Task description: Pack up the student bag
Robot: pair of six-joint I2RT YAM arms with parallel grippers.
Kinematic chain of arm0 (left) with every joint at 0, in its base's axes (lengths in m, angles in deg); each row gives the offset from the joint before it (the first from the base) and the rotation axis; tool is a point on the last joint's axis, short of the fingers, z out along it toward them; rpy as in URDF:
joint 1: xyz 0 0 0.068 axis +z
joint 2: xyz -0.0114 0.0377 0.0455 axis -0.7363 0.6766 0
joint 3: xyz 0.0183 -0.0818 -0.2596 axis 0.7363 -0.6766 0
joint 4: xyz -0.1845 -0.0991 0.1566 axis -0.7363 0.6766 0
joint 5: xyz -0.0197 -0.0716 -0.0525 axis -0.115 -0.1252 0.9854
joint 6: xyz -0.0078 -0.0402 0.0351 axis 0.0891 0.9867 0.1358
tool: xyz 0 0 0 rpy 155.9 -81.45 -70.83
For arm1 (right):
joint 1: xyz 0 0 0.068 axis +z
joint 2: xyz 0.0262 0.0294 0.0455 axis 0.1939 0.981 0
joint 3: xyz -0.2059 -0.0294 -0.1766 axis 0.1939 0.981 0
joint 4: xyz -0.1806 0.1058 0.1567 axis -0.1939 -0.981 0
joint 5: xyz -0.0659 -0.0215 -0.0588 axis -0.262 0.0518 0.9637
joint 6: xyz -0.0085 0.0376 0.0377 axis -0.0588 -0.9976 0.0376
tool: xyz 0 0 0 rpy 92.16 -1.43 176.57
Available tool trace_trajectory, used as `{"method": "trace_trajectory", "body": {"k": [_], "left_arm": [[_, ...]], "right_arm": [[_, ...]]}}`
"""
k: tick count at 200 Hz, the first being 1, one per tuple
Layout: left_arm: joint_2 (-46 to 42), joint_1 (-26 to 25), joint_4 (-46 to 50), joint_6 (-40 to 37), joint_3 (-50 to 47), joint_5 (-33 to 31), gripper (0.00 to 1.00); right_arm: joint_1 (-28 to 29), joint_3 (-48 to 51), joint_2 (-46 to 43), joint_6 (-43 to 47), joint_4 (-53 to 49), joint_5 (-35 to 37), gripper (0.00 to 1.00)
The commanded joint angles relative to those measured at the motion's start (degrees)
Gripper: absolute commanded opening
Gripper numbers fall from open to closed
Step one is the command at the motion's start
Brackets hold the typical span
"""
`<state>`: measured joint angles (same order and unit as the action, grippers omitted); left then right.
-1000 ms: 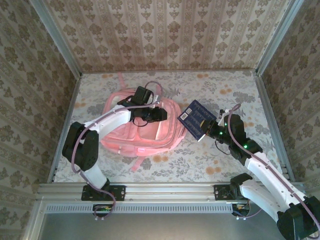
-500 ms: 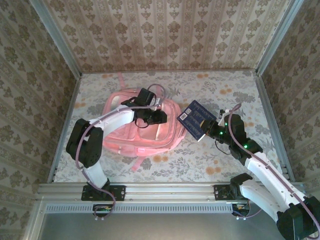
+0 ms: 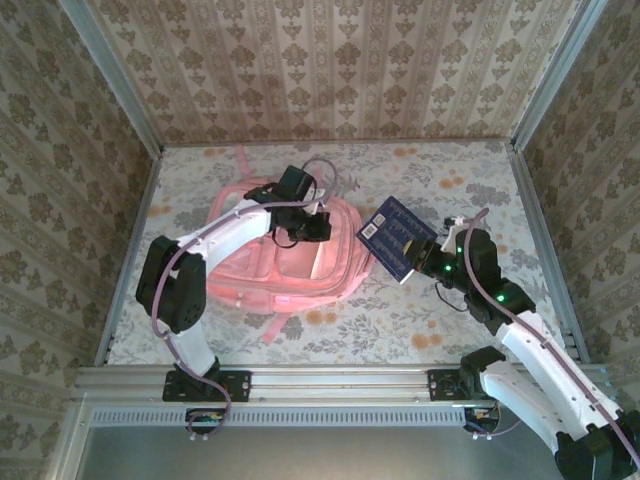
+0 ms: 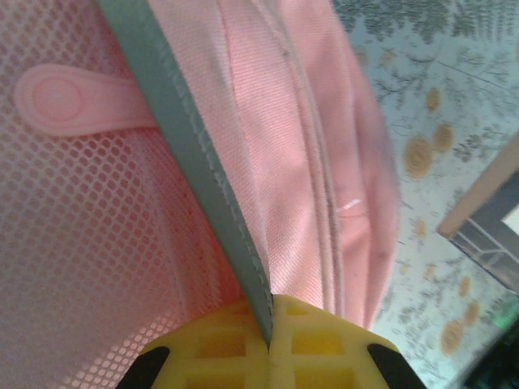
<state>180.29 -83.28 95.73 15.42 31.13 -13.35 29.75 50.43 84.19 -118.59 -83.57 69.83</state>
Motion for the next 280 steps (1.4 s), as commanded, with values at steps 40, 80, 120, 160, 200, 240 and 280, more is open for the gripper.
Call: {"method": "trace_trajectory", "body": {"k": [40,80,120,160,200,240,280], "left_arm": [[-13.30,2.76,10.21,-4.04,5.33,10.59,0.00],[-19.49,7.03,10.29,-2.75,3.19,16.23,0.00],[-22.63,11.46,6.92,0.97,2.11,21.45,0.00],[-22.42,13.34,3.23,4.30,1.68,25.39,0.00],[-22.53,13.57,1.74,5.11,1.85,26.19,0.00],[-22.99,14.32,0.07,6.37,0.99,26.89,0.00],[-23.71,15.33,-1.01,7.37,0.34,27.69,0.00]], "right_arm": [[-0.39,-9.09,-1.92,7.48,-12.85,6.61,0.00],[-0.55,-7.59,-0.53,5.45,-8.99,1.61,0.00],[-1.23,-4.10,4.91,-0.07,2.33,-15.99,0.00],[-1.33,2.55,11.75,-12.77,24.98,-28.78,0.00],[0.58,3.21,22.92,-16.42,39.23,-27.59,0.00],[6.59,-2.35,36.06,-15.44,50.09,-28.35,0.00],[13.26,-11.35,48.78,-14.48,50.13,-22.93,0.02]]}}
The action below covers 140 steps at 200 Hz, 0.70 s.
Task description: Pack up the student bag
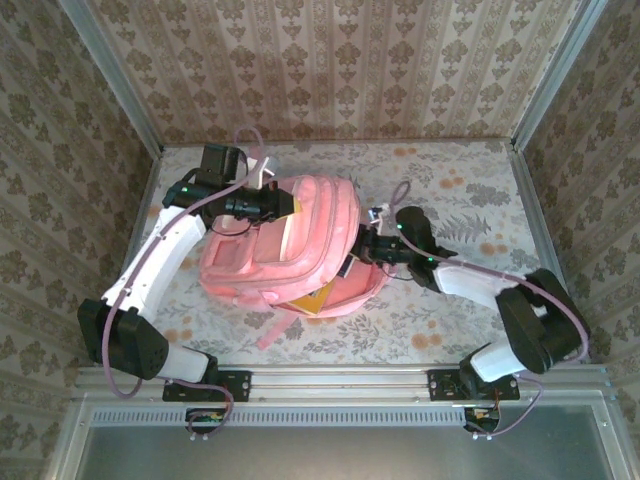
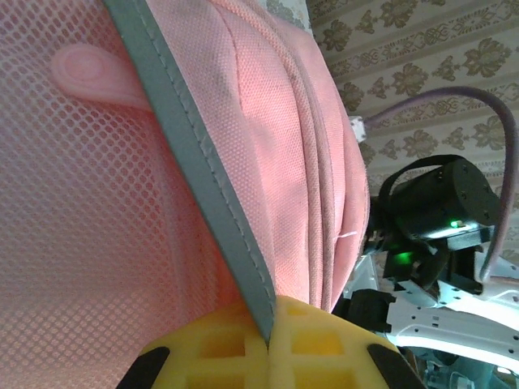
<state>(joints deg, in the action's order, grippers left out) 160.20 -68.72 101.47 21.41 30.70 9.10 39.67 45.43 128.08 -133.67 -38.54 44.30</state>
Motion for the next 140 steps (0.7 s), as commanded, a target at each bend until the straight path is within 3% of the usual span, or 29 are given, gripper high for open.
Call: {"method": "trace_trajectory", "body": {"k": [1,31,48,62,114,140], "left_arm": [[-3.64,0.84,-6.76,1.39,0.79,5.23,0.00],[-4.18,1.87,-9.44,3.81,-0.96,5.20,0.00],[-4.60,2.62,-10.95,5.13,-2.07,5.05,0.00],[-4.69,3.07,-11.41,5.66,-2.49,4.97,0.00],[-5.06,4.41,-12.03,6.50,-3.39,4.62,0.00],[-5.07,4.95,-12.57,7.02,-3.86,4.64,0.00]], "right_arm": [[3.46,-6.69,5.14,0.69,4.91,2.79,0.03],[7.98,-14.12,13.30,2.05,-0.36,8.52,0.17],[9.27,-16.50,16.86,1.83,-1.45,10.08,0.44],[9.61,-17.77,18.68,1.68,-2.72,10.48,0.61],[8.70,-14.91,9.31,9.07,-12.90,17.15,0.99],[7.19,-13.47,5.08,11.08,-17.56,17.93,1.00]]}}
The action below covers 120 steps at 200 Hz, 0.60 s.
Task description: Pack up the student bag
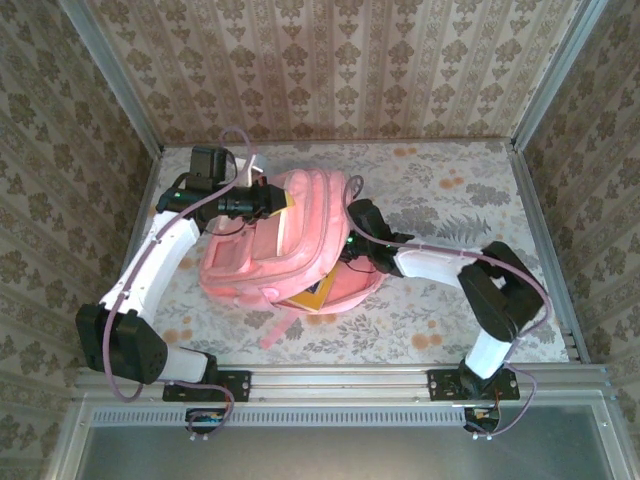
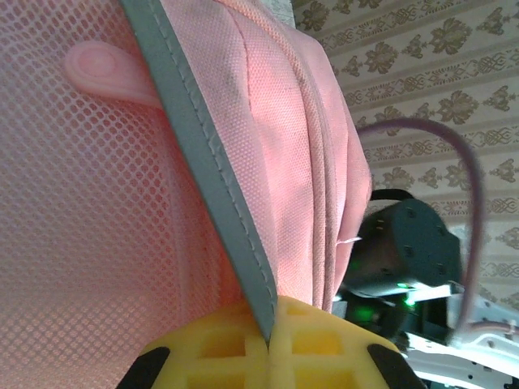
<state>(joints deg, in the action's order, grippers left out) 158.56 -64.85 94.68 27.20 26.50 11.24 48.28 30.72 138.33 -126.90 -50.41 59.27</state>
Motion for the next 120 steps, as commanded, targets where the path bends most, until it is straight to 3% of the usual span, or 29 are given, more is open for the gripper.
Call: {"method": "trace_trajectory", "body": {"k": [1,36,60,98,120], "left_arm": [[-3.38,1.13,-5.77,1.23,0.34,2.52,0.00],[-3.55,1.52,-5.54,0.92,0.08,2.10,0.00],[-3.67,1.52,-5.55,0.67,-0.42,1.50,0.00],[-3.68,1.52,-6.03,0.71,-1.56,0.99,0.00],[-3.59,1.52,-6.30,0.88,-2.03,0.88,0.00]], "right_arm": [[-1.51,1.29,-5.28,4.38,-5.85,2.99,1.00],[-3.99,2.91,-10.01,7.17,-14.74,7.84,1.00],[-4.47,2.02,-13.87,12.57,-24.80,16.16,0.99],[-4.67,1.42,-16.29,17.90,-37.80,27.82,0.87],[-4.73,3.34,-18.42,18.29,-41.06,29.84,0.80]]}}
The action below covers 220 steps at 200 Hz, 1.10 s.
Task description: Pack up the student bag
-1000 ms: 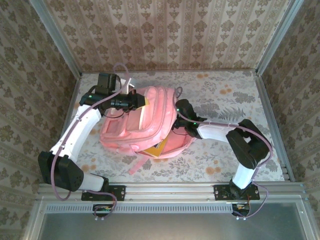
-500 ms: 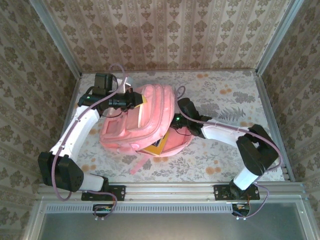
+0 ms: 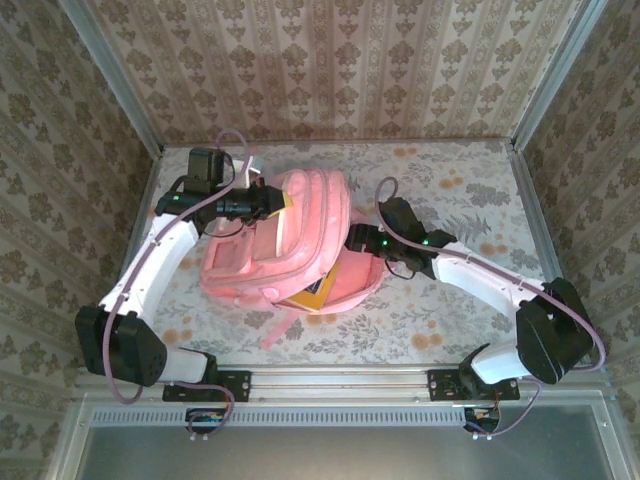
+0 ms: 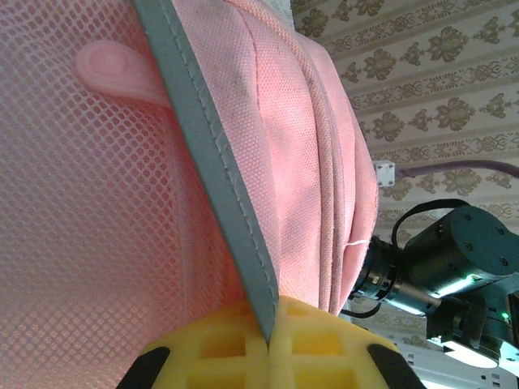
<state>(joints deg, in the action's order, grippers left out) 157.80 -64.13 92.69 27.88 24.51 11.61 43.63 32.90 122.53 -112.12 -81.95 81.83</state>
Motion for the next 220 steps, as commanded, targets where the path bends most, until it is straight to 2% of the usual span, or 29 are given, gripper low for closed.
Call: {"method": "trace_trajectory", "body": {"k": [1,49,69,104,133,141,194,220], "left_arm": [[-2.87,0.80,-4.31,0.21,-0.04,0.51,0.00],[-2.72,0.80,-4.03,-0.32,0.31,0.22,0.00],[-2.86,0.80,-4.04,-0.23,0.42,0.16,0.00],[-3.18,0.80,-3.71,-0.66,0.13,-0.07,0.00],[-3.47,0.80,-2.74,-1.88,-0.04,-0.95,0.00],[-3.29,0.72,-2.51,-2.17,0.13,-1.30,0.00],[-0.31,0.80,-2.68,-1.81,2.47,-1.77,0.00],[1.24,1.86,-2.61,-1.22,3.98,-1.77,0.00]], "right_arm": [[-0.04,1.30,-2.65,3.45,-9.53,7.29,0.80],[-0.04,5.74,-1.34,1.63,-8.01,2.23,0.73],[-0.06,5.83,1.46,0.94,-7.39,1.45,0.66],[-0.29,5.10,3.19,-0.33,-5.70,0.90,0.43],[-0.28,2.69,1.53,-1.50,-7.10,-0.21,0.07],[-0.28,2.13,0.12,-2.32,-7.72,-0.88,0.00],[-0.28,-3.11,-10.37,-9.57,-13.41,-7.76,0.00],[-0.04,-5.77,-14.90,-9.80,-15.64,-11.90,0.00]]}}
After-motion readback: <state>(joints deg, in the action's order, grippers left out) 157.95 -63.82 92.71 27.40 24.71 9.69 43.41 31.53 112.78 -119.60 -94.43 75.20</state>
